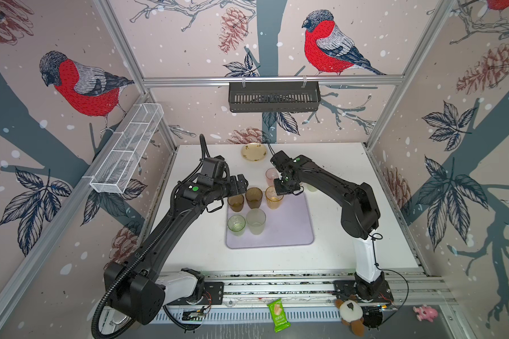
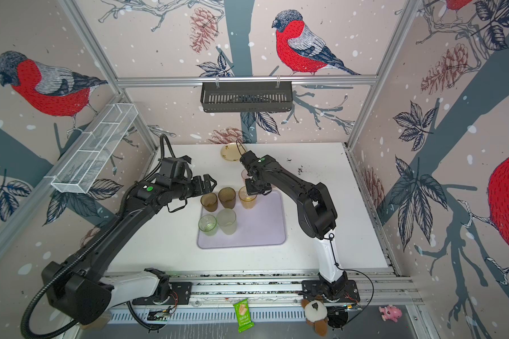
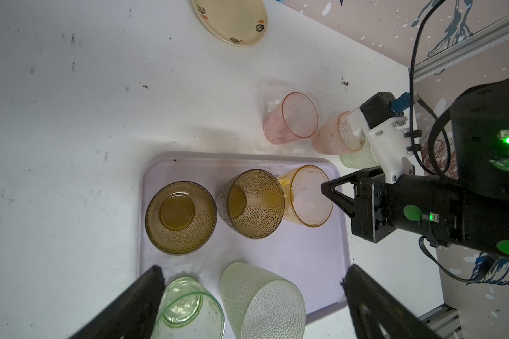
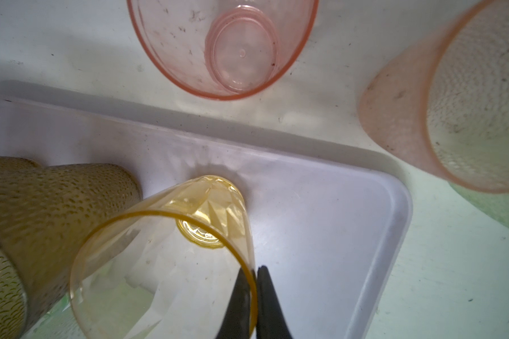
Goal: Place the glasses into the tray
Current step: Place the glass on the tray.
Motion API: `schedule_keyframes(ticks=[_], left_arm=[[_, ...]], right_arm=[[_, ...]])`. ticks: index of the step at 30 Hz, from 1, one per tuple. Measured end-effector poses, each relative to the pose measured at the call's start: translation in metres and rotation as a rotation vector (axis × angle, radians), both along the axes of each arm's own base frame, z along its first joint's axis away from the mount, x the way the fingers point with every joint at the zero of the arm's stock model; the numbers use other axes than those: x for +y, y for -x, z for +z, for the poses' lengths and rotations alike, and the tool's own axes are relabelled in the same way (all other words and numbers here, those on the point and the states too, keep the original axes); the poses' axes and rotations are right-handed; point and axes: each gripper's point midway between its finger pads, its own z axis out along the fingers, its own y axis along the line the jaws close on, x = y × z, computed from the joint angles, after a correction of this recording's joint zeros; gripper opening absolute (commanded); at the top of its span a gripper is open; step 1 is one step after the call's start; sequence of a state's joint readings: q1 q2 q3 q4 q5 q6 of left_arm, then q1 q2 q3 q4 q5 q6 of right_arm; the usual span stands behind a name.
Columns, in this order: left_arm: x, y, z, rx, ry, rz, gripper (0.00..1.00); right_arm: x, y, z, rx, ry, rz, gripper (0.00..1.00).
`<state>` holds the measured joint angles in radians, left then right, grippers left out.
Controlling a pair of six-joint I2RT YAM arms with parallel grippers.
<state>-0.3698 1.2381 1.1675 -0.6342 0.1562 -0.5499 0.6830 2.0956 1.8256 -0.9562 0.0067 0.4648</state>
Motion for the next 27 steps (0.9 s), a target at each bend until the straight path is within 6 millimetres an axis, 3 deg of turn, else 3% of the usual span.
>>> schedule_keyframes(ticks=[16,27], left_arm=[[0.0005,0.0014,0.0021,-0.006,0.004,0.001,0.96],[0.0006,0.0013,0.0049,-0.012,0.006,0.001,0.96]], right_arm=[[0.0059,0.0065,-0.0035,0.003,-0.001,0.018,0.19],[0.0056,0.0079,0.0055,-0.012,-0.014,0.016,0.41]])
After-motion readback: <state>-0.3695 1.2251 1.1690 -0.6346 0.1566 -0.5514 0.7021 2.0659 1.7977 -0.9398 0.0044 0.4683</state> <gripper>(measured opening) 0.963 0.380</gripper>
